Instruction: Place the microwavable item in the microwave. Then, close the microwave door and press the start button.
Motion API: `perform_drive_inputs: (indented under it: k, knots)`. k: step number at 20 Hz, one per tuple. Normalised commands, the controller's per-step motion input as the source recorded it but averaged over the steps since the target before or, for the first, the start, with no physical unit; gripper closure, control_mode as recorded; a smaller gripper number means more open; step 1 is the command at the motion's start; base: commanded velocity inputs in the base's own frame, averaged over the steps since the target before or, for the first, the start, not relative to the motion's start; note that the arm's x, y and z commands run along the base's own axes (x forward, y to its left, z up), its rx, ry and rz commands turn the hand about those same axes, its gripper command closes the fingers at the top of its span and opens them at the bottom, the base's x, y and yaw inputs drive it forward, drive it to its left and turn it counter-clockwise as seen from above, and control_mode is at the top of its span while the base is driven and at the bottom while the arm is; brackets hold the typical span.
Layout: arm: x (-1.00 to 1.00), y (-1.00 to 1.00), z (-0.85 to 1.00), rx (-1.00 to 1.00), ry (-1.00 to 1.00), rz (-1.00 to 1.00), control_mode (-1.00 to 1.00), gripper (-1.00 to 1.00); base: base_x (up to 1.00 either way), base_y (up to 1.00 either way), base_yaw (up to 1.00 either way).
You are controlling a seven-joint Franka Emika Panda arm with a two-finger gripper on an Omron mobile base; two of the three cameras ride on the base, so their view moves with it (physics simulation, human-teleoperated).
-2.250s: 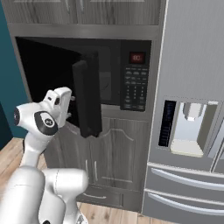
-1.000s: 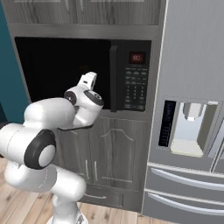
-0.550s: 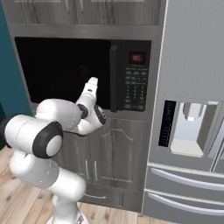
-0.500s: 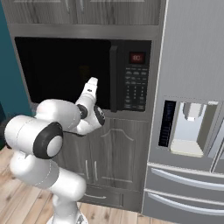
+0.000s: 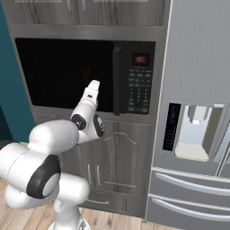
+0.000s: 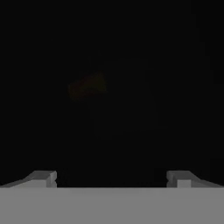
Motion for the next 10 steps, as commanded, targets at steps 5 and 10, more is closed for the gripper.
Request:
perform_drive_inputs:
  k: [5,10]
  knots:
    - [-0.69,-0.64,0.34,0.0,0.14,0.0,-1.0,-1.0,0.0,0.0,0.0]
    - [-0.79,-0.87,0.17,0.0,0.2,0.0,-1.0,-1.0,0.0,0.0,0.0]
